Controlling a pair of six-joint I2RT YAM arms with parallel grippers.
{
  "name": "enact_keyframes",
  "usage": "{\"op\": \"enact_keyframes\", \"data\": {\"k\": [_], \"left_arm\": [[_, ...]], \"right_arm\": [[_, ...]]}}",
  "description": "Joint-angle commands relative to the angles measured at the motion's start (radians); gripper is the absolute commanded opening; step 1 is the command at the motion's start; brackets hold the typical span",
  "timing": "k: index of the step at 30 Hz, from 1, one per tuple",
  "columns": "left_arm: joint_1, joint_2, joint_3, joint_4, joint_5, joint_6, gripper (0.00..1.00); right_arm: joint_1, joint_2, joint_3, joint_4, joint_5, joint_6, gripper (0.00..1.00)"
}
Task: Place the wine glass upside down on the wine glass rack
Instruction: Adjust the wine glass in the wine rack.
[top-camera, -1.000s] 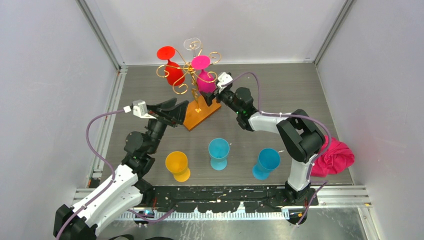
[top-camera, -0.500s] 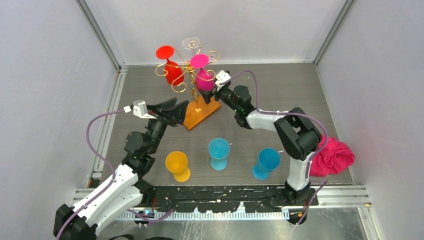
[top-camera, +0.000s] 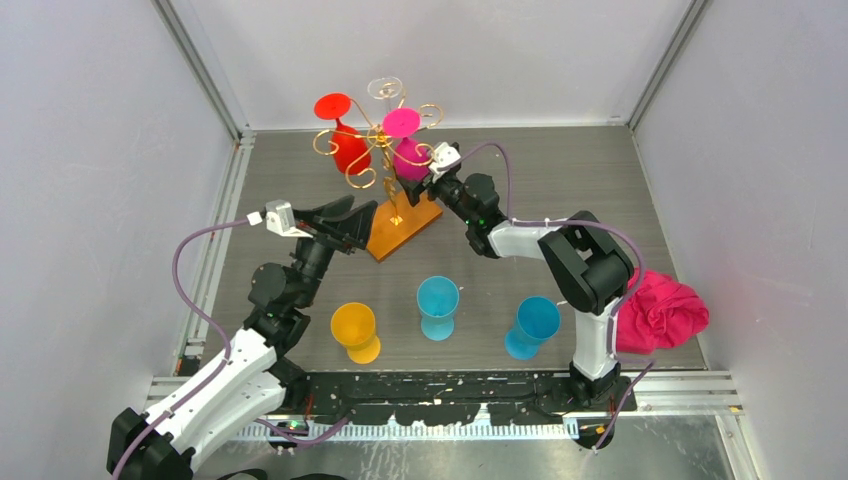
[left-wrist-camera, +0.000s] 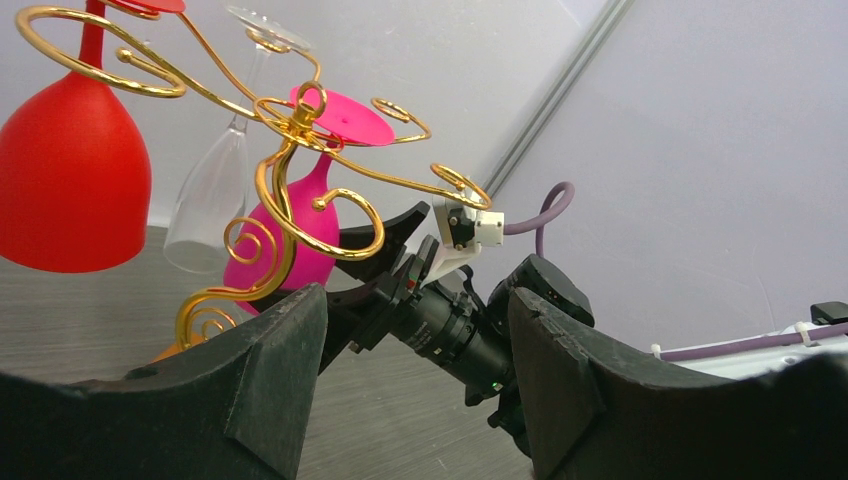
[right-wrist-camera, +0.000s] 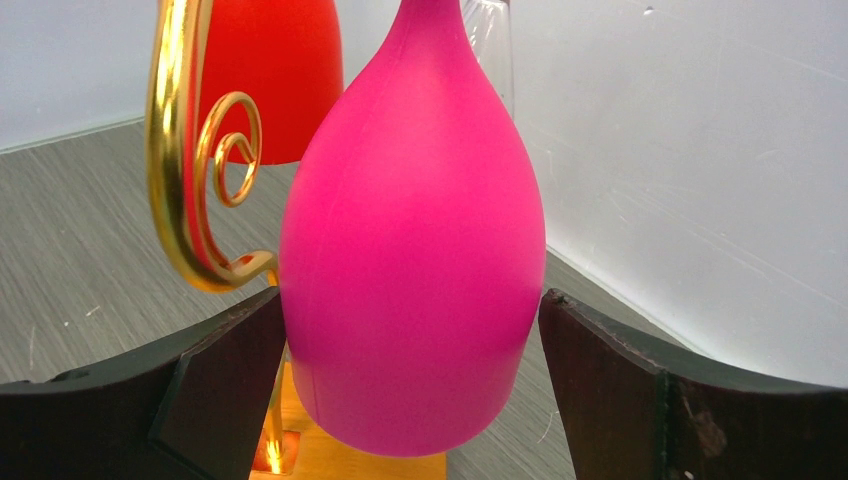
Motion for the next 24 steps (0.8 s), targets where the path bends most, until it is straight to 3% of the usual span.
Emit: {"op": "enact_keyframes", "data": {"k": [1, 9, 19, 21, 24], "left_arm": [[0.001, 0.005, -0.008, 0.051, 0.013, 0.009, 0.68], [0.001, 0.030, -0.007, 0.069, 0.019, -0.002, 0.67], [0.002, 0.017, -0.005, 0.055, 0.013, 0.007, 0.67], [0.002, 0.015, -0.005, 0.054, 0.013, 0.008, 0.67], [0.003, 0.012, -0.005, 0.051, 0.014, 0.008, 0.67]], "right_arm": [[0.005, 0.017, 0.018, 0.156, 0.047, 0.015, 1.00], [0.004, 0.058, 0.018, 0.214, 0.044, 0.046, 0.99], [-0.003, 0.073, 0.023, 0.264, 0.026, 0.079, 0.82], [-0.003, 0.071, 0.023, 0.266, 0.026, 0.084, 0.83], [-0.003, 0.071, 0.020, 0.280, 0.041, 0.093, 0.96]]}}
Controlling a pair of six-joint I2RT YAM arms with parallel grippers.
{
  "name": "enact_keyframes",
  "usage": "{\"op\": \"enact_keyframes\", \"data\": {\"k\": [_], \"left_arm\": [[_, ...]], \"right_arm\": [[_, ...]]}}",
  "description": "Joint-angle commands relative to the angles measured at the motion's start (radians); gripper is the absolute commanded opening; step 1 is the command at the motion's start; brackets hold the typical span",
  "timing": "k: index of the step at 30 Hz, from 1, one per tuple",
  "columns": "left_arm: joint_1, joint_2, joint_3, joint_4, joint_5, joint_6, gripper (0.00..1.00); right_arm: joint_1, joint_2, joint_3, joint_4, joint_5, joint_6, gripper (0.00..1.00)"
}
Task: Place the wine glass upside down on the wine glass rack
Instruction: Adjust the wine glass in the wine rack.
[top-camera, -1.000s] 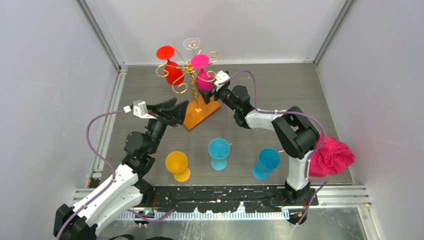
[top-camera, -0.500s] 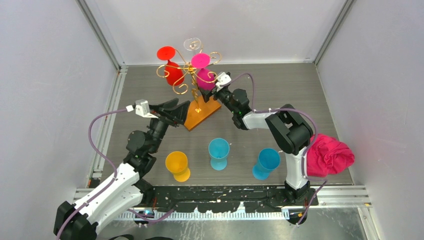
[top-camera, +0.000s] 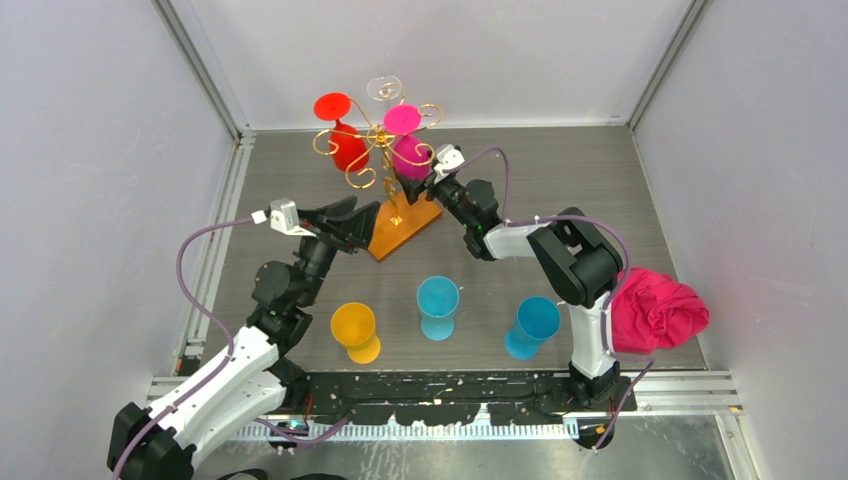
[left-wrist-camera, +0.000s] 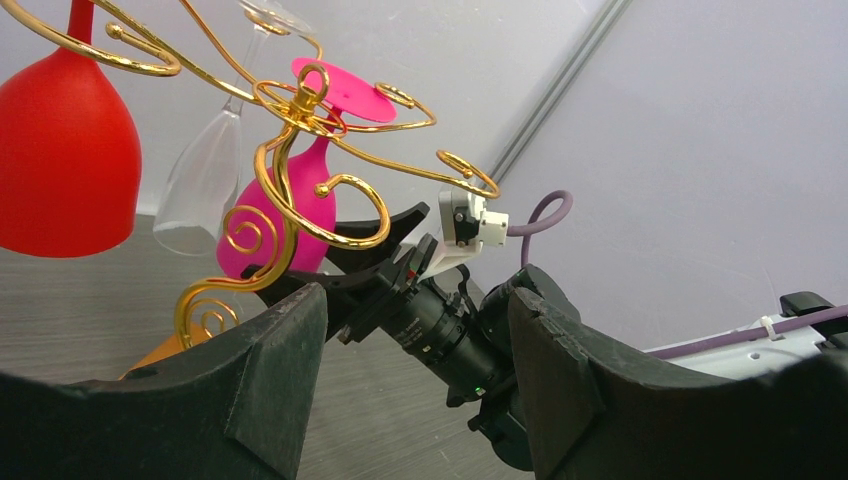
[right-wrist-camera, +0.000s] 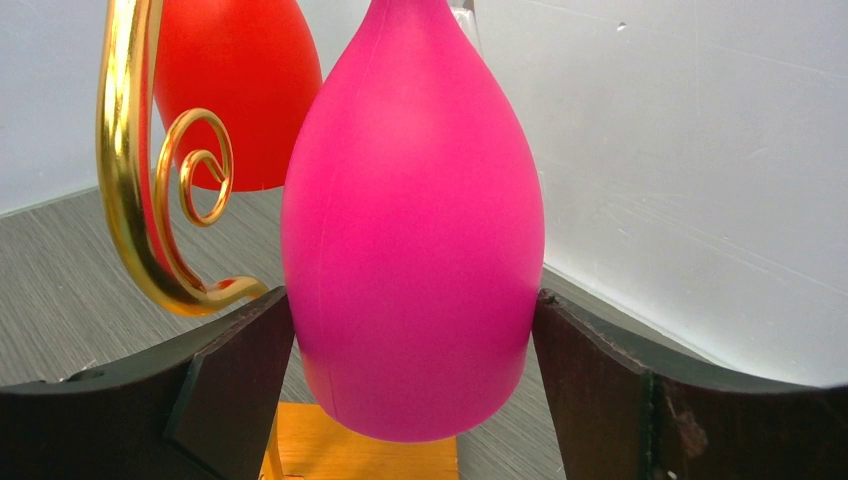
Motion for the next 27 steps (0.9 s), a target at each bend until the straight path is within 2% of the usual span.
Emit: {"op": "enact_keyframes", "data": {"k": [1, 24, 27], "left_arm": [[0.003, -0.018, 0.000, 0.034, 0.007, 0.014, 0.67], [0.002, -0.003, -0.018, 0.055, -0.005, 0.017, 0.68], [0.003, -0.013, -0.018, 0.047, -0.007, 0.021, 0.67]], "right_arm": [[-0.003, -0.008, 0.019, 0.120, 0.015, 0.017, 0.98], [-0.004, 0.058, 0.114, 0.079, -0.068, 0.040, 0.99], [-0.007, 0.066, 0.126, 0.078, -0.078, 0.053, 0.94]]}}
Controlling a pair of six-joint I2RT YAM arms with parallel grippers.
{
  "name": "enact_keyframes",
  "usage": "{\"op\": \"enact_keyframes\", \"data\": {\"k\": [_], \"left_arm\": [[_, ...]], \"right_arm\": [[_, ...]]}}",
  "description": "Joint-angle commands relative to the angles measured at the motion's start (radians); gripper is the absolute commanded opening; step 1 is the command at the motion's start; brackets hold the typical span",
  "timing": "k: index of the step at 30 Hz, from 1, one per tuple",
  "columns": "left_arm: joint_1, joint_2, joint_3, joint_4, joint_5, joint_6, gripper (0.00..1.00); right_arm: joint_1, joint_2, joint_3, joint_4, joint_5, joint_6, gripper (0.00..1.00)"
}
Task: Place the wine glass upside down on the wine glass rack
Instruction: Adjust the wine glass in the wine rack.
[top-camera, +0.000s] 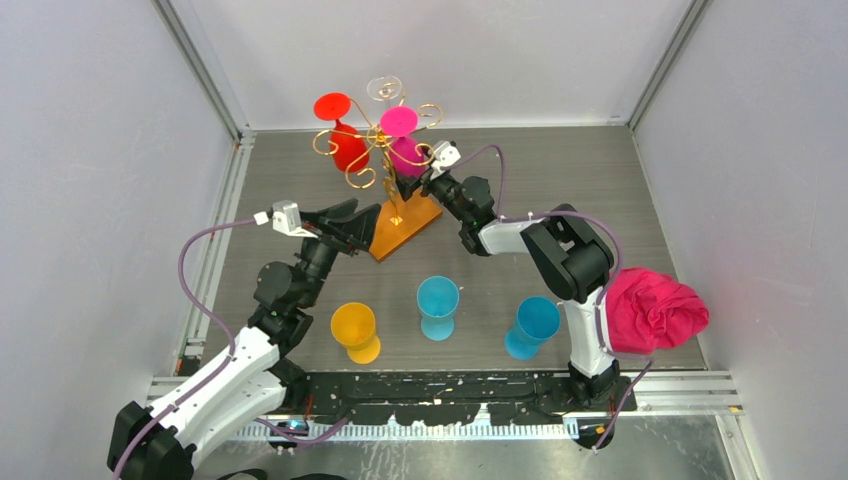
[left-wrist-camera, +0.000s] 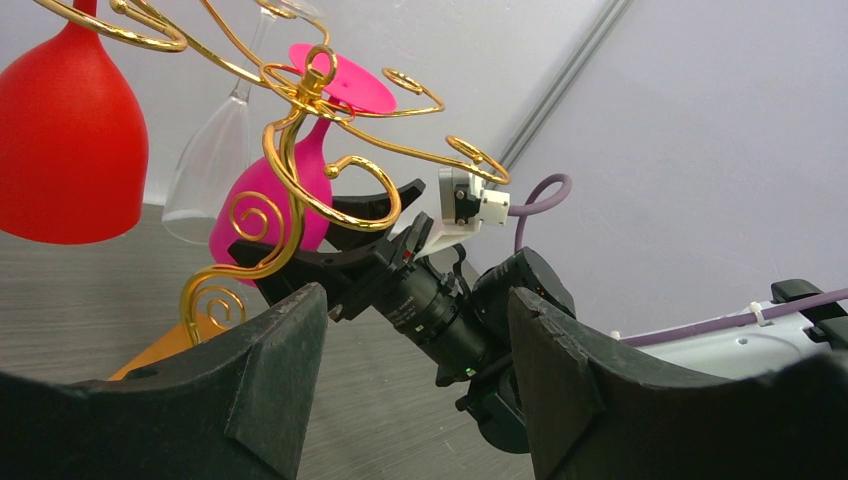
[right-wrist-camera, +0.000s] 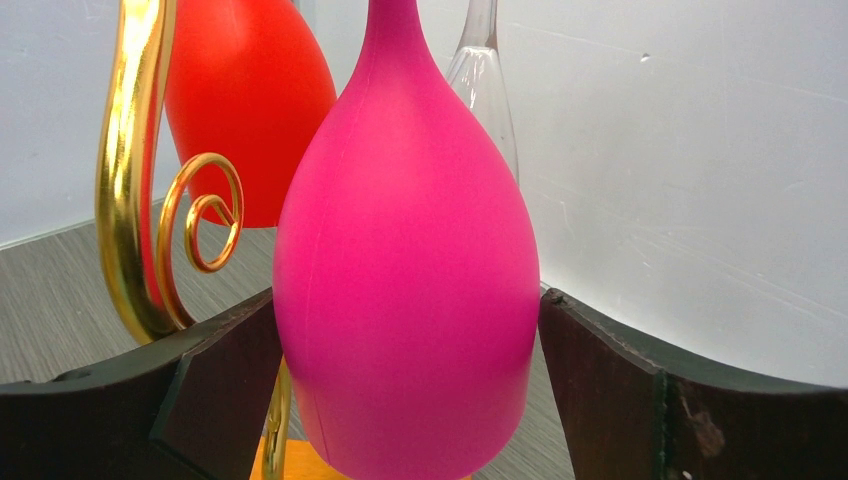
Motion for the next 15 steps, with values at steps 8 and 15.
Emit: {"op": "enact_keyframes", "data": {"k": [8, 15], "left_arm": [[0.004, -0.023, -0.003, 0.043, -0.010, 0.023, 0.68], [0.005, -0.028, -0.004, 0.040, -0.012, 0.020, 0.67]], "right_arm": [[-0.006, 0.006, 0.051, 0.064, -0.036, 0.022, 0.70], [-0.006, -0.002, 0.032, 0.093, -0.022, 0.015, 0.54]]}}
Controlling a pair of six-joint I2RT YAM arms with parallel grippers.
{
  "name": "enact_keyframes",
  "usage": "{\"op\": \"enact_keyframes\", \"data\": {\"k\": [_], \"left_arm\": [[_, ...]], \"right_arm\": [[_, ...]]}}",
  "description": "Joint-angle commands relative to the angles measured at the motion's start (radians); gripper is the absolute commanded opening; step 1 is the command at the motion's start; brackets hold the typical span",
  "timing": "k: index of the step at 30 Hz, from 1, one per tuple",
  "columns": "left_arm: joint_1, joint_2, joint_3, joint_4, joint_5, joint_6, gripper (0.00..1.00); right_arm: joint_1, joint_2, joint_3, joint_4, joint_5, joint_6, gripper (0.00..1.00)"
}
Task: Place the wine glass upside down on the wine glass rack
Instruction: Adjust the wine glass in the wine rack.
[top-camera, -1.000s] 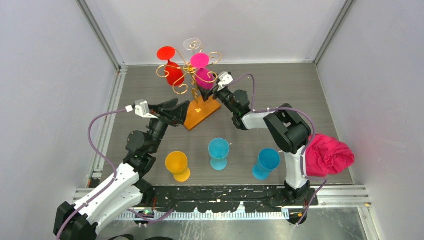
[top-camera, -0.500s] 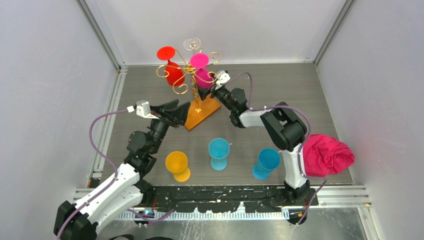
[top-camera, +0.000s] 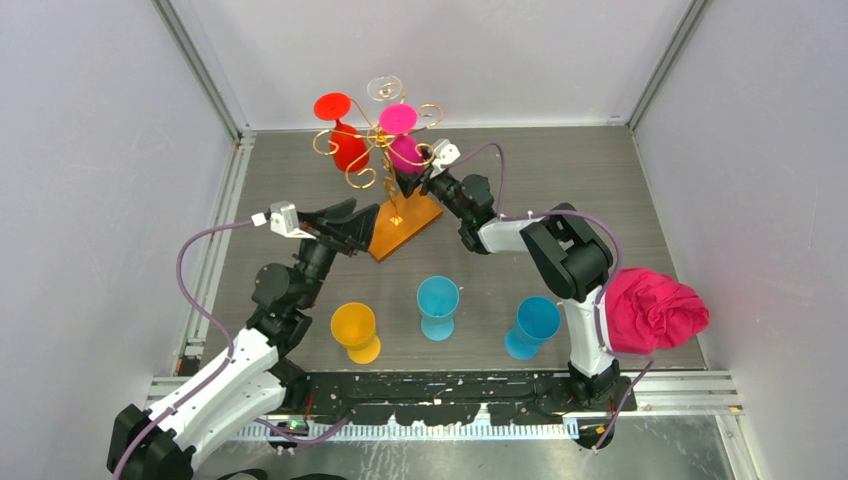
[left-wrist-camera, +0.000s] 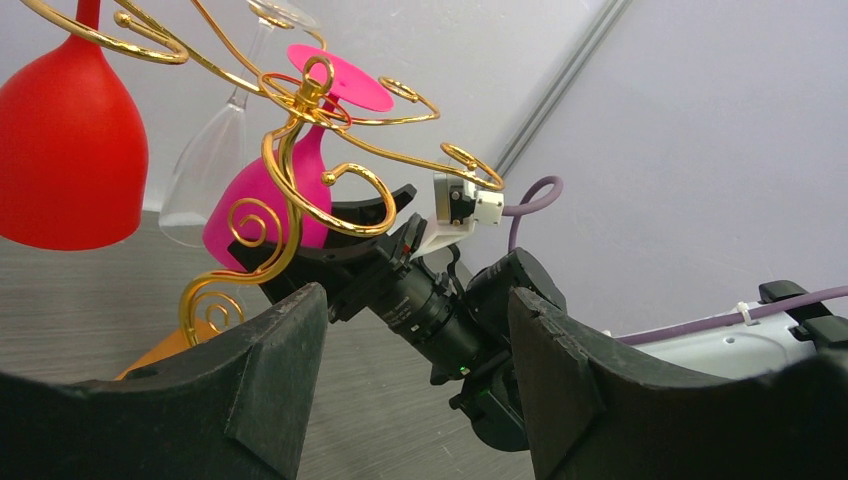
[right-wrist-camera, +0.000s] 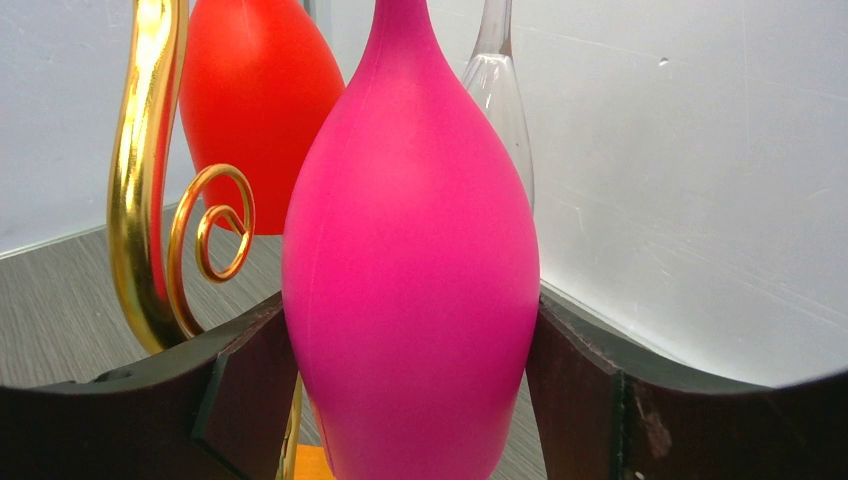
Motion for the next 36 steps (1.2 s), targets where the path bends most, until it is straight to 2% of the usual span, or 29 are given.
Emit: {"op": "enact_keyframes", "data": {"k": [1, 9, 16, 36], "left_arm": [[0.004, -0.012, -0.003, 0.042, -0.011, 0.017, 0.68], [0.004, -0.002, -0.002, 0.048, -0.004, 0.007, 0.67], [0.004, 0.004, -0.003, 0.049, 0.002, -0.002, 0.67], [0.004, 0.021, 0.000, 0.051, 0.009, -0.006, 0.67]], "right_arm": [[-0.002, -0.011, 0.011, 0.101, 0.007, -0.008, 0.52], [-0.002, -0.033, -0.039, 0.168, 0.039, -0.016, 0.46], [-0.001, -0.056, -0.087, 0.211, 0.060, -0.012, 0.45], [-0.001, -0.103, -0.087, 0.182, 0.043, -0.037, 0.40]]}}
